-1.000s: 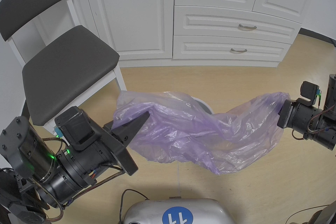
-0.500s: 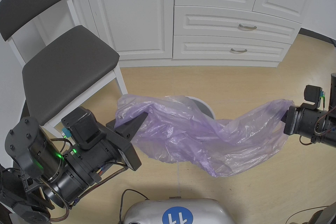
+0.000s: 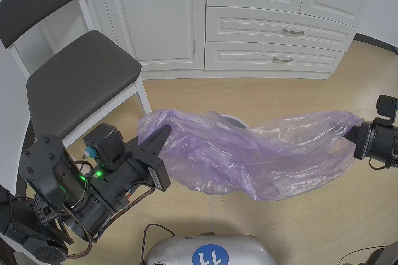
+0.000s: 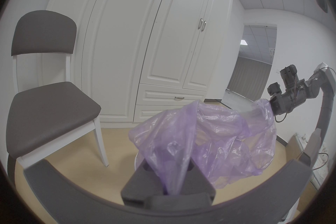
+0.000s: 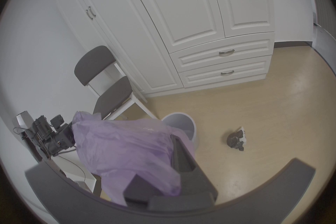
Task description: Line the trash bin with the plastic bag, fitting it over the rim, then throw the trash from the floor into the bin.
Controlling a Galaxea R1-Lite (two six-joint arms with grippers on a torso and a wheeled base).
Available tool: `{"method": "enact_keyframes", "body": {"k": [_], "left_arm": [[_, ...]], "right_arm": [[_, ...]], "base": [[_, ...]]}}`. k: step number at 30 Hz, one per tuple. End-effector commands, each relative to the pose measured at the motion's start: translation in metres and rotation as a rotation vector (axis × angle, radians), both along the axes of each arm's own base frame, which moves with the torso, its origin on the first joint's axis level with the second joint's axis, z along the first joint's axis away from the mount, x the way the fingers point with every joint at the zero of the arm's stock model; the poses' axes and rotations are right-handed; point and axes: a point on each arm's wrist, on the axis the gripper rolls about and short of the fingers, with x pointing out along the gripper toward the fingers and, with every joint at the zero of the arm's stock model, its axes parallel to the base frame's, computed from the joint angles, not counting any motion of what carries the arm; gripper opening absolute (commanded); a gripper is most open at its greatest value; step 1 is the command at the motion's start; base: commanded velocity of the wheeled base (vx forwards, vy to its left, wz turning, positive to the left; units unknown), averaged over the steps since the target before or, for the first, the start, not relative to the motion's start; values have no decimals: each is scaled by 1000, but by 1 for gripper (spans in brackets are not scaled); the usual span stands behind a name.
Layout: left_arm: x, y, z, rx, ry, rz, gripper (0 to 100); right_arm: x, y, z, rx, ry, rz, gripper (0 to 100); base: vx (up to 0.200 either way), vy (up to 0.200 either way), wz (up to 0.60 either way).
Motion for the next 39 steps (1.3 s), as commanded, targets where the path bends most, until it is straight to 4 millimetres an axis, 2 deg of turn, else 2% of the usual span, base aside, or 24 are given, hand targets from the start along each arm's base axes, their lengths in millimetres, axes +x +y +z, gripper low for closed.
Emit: {"method": "enact_keyframes", "body": {"k": [1, 9, 17, 18, 21, 39], "left_arm": [[7, 1, -3, 8, 7, 25, 0], [20, 2, -10, 20, 20, 64, 0], [27, 2, -11, 19, 21, 80, 0], [34, 1, -14, 20, 29, 95, 0], [40, 1, -17, 25, 37, 109, 0], [51, -6, -17, 10, 28, 195, 0]], "right_arm": [[-12, -3, 10, -6, -9, 15, 0], [-23, -4, 11, -35, 1, 44, 0], [-24, -5, 10, -52, 1, 46, 0], [-24, -5, 10, -52, 1, 46, 0], [-24, -5, 9, -53, 4, 48, 0], [-23, 0, 6, -62, 18, 76, 0]], "base": [[0, 0, 0], [0, 0, 0], [0, 0, 0], [0, 0, 0], [0, 0, 0], [0, 0, 0]]}}
